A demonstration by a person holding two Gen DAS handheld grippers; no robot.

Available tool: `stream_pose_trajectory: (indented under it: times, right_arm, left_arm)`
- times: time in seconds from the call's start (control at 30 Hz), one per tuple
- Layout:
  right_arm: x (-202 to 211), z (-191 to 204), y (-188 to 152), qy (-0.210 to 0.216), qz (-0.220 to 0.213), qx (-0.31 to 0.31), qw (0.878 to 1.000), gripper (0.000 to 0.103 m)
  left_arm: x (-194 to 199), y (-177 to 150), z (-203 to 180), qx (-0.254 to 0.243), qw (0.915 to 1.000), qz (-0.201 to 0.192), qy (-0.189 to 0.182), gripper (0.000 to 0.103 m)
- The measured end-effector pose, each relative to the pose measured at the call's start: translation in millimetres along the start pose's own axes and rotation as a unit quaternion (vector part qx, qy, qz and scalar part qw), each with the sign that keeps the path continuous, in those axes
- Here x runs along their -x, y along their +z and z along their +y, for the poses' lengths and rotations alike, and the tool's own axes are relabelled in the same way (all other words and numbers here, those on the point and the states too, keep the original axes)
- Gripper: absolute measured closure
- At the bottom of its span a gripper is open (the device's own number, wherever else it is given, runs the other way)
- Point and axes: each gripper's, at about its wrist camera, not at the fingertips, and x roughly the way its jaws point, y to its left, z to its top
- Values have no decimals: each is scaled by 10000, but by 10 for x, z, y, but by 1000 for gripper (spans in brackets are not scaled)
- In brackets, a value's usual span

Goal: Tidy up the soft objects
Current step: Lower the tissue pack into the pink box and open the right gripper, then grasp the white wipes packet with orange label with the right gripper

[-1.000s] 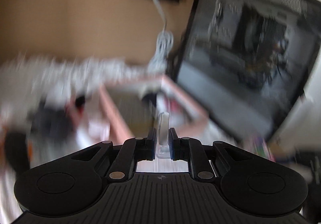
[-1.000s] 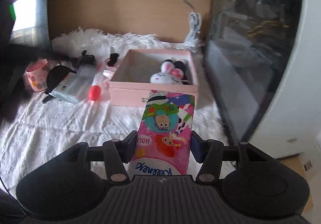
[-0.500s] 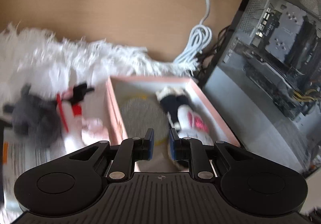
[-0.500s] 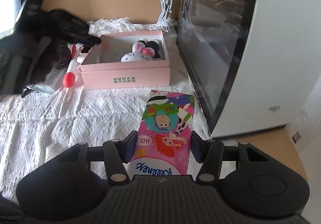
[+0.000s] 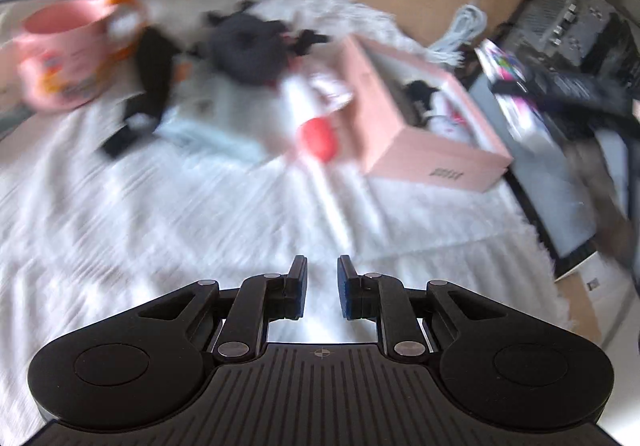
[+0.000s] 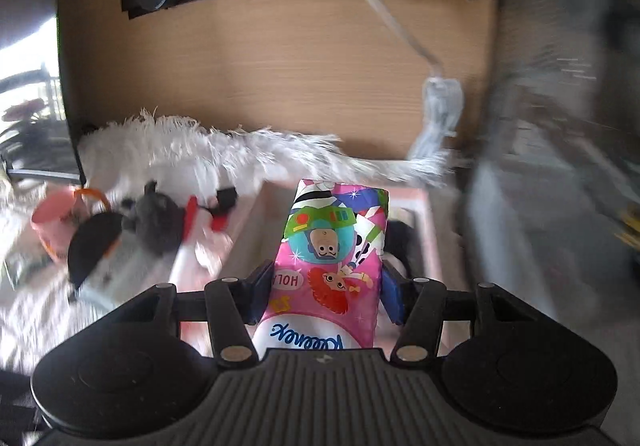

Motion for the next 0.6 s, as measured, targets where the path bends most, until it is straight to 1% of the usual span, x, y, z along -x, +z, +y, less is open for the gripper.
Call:
stream_pose_trajectory:
  times: [0.1,0.13,0.2,0.27,0.37,0.43,0.5,0.57,0.6]
  right_arm:
    - [-466,52,171,203,325,-99,9992,48]
    - [-636,65,204,354,472,-191,9981,48]
    - [-862,95,201,691,711,-313,9946,47]
    - [-1001,136,162,769,904,-409,9921,44]
    - [-1012,212,124,720,904,-328,9928,35]
    - [-992,280,133,646,857,-166,9941,34]
    - [-925,392,167,574,669,63,9961,32]
    - [-873,548,208,669,516,355,9958,27]
    - [-856,661,214,792,473,500,9945,26]
  left_arm:
    - [190,-135,192,250,9993,-106,269,85]
    - [254,-173,263,358,9985,-157,372,85]
    - [366,-247,402,600,9963,-235,572,85]
    - [448,-297,523,811,9935,-289,748,85]
    - [538,-402,666,1086,9888,-319,969,85]
    - [561,-459,715,1210,9864,-301,1074,85]
    - [575,-493,723,1260,9850,-286,1144,85]
    - [585,-507,718,1290,9838,-287,1211,85]
    - [591,-506,717,1302,9833,-295,1239,85]
